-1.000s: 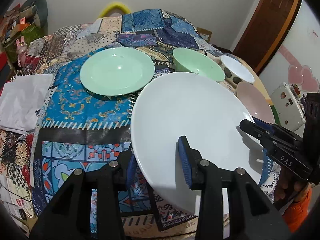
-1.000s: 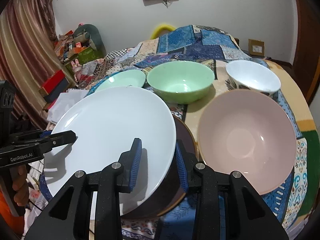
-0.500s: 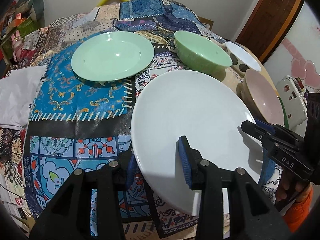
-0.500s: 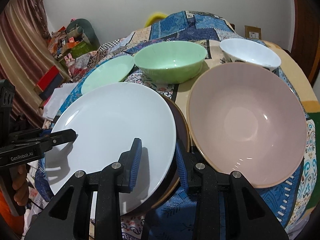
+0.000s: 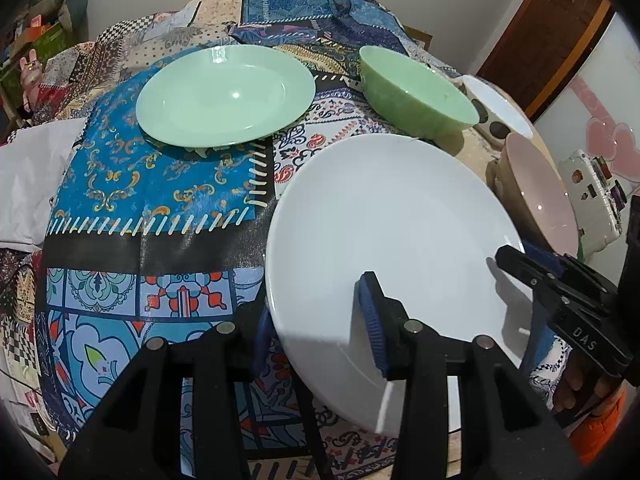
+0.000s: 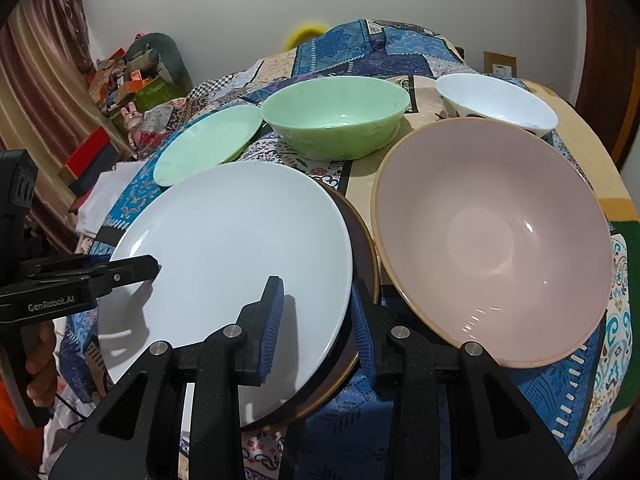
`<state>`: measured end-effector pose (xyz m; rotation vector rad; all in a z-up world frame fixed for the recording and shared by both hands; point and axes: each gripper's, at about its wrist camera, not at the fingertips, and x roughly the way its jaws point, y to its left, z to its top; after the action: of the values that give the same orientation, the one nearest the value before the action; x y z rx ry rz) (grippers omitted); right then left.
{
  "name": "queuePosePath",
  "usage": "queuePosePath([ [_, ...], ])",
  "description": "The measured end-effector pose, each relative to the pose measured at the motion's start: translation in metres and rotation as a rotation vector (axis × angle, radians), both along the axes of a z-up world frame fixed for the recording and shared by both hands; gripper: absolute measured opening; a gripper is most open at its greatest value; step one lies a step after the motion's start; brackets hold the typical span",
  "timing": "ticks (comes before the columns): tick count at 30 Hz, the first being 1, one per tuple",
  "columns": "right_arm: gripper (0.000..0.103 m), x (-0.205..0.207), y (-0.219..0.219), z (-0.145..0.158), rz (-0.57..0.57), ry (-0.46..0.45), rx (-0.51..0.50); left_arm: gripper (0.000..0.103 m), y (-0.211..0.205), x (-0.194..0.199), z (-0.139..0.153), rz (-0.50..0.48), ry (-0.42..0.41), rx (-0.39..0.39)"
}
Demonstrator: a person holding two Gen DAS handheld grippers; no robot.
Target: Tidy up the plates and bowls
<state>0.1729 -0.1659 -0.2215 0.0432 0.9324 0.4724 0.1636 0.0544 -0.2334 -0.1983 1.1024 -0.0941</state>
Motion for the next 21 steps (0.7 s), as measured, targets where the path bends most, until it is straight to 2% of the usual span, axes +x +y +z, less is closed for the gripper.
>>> queuePosePath([
  [10, 0.031, -0.001, -0.004, 0.001, -0.012, -0.017, 0.014, 0.041, -0.004, 0.004, -0.002, 0.000, 0.003, 0.021],
  [21, 0.034, -0.008, -0.008, 0.008, -0.016, -0.043, -0.010, 0.041, -0.014, 0.000, 0.002, -0.036, -0.024, 0.083],
])
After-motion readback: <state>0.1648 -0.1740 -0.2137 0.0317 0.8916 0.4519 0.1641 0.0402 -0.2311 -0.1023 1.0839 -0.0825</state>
